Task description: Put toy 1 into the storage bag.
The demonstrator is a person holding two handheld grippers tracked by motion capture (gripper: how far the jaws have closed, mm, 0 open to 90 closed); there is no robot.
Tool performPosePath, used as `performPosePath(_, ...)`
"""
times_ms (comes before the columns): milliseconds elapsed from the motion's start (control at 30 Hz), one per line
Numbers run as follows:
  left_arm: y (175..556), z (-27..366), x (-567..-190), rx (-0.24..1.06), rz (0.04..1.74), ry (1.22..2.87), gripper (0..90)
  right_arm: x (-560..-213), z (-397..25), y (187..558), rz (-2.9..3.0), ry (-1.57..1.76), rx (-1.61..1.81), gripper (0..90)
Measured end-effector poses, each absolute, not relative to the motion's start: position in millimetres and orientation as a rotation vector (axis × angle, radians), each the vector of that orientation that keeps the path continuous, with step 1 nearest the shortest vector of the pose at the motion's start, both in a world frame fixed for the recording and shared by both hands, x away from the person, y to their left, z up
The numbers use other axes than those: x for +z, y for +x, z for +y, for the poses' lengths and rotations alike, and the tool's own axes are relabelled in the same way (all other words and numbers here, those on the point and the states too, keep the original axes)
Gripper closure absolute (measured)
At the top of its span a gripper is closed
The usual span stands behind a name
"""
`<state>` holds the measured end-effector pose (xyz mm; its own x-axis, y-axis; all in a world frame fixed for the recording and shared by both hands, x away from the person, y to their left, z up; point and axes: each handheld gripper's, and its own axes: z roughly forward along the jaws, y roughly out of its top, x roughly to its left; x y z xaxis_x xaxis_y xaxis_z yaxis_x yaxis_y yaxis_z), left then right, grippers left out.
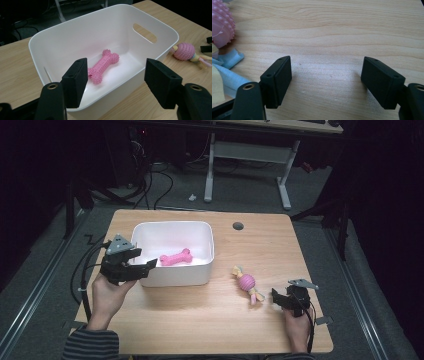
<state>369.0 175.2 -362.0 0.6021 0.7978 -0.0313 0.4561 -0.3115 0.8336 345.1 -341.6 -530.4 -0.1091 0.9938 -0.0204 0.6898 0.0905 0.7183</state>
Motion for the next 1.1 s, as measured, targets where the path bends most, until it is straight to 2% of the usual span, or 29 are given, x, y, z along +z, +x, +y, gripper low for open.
performPosePath(600, 338.3, 201.0, -385.5, 0.484, 1.036, 1.885, 35.6, -530.5, -341.5, 344.8, 1.857, 1.648, 0.766, 24.8)
performPosePath(1100, 332.1, 209.2, -418.0, 0.416, 1.066, 1.863, 35.5, -530.5, -341.5, 344.8, 1.856, 1.649, 0.766, 24.8)
